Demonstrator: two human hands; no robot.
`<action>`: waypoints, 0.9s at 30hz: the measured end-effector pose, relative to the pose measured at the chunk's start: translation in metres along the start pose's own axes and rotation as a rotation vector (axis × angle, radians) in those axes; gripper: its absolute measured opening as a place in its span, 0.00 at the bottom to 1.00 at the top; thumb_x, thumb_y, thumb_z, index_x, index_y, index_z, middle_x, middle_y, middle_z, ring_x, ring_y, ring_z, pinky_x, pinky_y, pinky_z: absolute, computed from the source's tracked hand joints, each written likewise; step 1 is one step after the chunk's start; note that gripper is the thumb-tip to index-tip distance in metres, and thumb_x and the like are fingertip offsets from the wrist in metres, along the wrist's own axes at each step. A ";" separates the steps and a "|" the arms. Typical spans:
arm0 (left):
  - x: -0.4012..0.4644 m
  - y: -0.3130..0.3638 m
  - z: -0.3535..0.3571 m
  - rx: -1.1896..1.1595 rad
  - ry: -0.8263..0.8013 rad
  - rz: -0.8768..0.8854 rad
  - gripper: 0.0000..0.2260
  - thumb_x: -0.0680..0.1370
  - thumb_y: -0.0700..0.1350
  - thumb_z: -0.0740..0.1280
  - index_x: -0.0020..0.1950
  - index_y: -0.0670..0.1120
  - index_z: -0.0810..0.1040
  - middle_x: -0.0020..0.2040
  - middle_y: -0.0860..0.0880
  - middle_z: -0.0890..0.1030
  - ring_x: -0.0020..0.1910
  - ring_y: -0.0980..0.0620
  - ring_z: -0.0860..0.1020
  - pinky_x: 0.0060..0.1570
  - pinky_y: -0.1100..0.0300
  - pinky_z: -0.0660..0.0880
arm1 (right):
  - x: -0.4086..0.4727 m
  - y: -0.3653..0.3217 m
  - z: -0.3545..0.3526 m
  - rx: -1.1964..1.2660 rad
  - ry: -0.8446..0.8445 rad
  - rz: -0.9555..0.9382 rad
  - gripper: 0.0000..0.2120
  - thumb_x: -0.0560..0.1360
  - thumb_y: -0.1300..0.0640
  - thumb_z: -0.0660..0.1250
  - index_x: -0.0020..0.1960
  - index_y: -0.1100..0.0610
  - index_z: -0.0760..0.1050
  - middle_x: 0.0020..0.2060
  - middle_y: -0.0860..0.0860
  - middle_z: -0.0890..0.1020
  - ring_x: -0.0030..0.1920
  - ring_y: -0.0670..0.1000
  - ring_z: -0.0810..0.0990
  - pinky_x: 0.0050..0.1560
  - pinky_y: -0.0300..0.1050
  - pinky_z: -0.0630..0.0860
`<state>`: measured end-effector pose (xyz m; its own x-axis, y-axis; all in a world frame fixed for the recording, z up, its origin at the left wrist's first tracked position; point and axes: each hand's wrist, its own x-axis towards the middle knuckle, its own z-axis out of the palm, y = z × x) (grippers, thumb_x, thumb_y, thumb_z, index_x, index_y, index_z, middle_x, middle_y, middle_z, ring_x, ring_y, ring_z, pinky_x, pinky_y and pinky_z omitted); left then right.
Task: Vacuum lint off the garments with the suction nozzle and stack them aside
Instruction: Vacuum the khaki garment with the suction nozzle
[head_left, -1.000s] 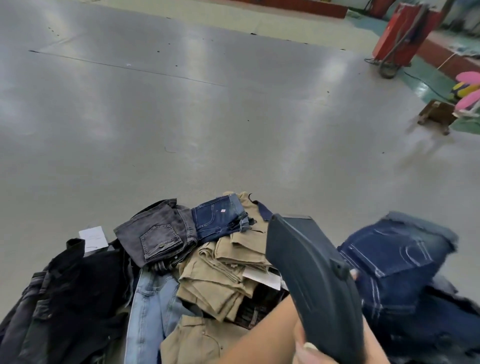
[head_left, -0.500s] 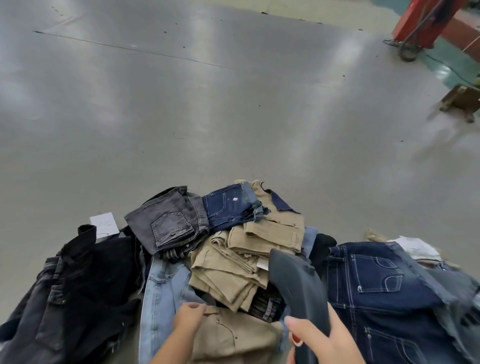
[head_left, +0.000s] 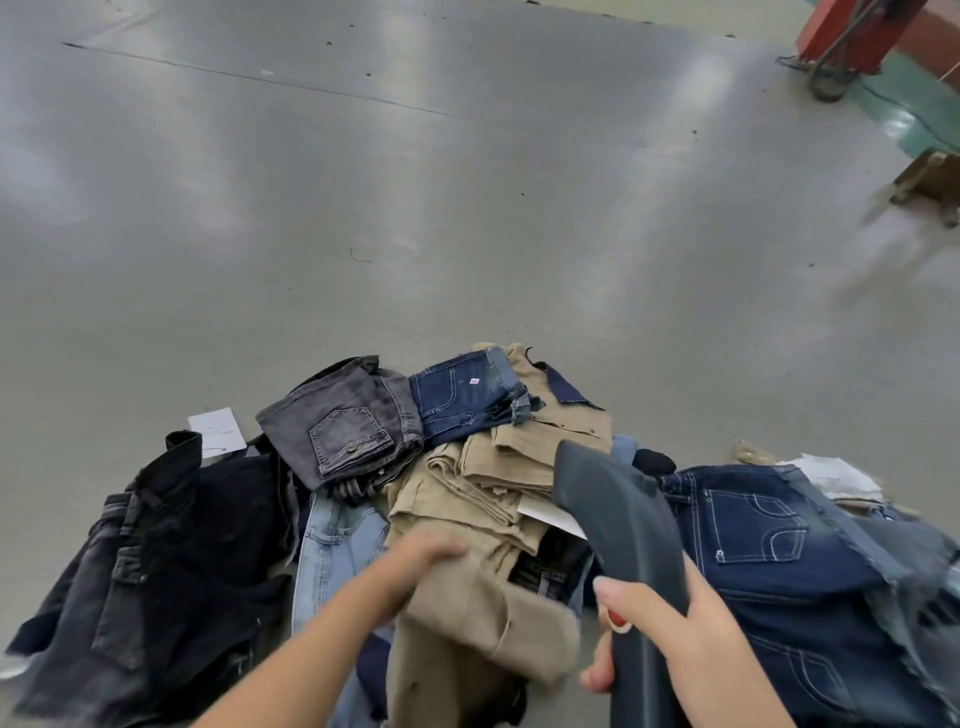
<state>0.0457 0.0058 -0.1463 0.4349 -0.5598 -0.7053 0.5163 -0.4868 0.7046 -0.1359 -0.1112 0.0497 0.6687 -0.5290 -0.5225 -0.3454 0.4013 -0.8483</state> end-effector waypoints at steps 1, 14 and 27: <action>-0.002 0.025 -0.003 -0.155 -0.025 -0.003 0.09 0.77 0.46 0.66 0.44 0.42 0.80 0.38 0.46 0.82 0.36 0.52 0.80 0.38 0.63 0.74 | -0.002 -0.003 -0.002 0.017 0.010 -0.033 0.17 0.66 0.69 0.73 0.52 0.63 0.72 0.25 0.61 0.74 0.22 0.62 0.74 0.23 0.45 0.75; 0.016 -0.056 0.015 -0.110 0.607 -0.332 0.26 0.72 0.60 0.71 0.53 0.38 0.77 0.53 0.38 0.79 0.52 0.42 0.77 0.52 0.52 0.72 | -0.007 -0.005 -0.015 0.060 0.003 -0.023 0.20 0.65 0.70 0.74 0.53 0.60 0.73 0.27 0.63 0.74 0.22 0.62 0.73 0.22 0.47 0.74; 0.030 -0.029 0.090 0.851 0.664 0.242 0.31 0.76 0.60 0.65 0.73 0.48 0.60 0.71 0.49 0.64 0.69 0.51 0.64 0.64 0.59 0.65 | -0.006 -0.006 -0.010 0.059 0.017 0.013 0.18 0.71 0.71 0.67 0.54 0.53 0.74 0.27 0.61 0.73 0.25 0.61 0.72 0.25 0.50 0.74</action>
<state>-0.0229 -0.0566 -0.1810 0.8970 -0.3553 -0.2628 -0.2011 -0.8577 0.4732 -0.1446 -0.1175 0.0569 0.6534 -0.5357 -0.5349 -0.3142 0.4509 -0.8355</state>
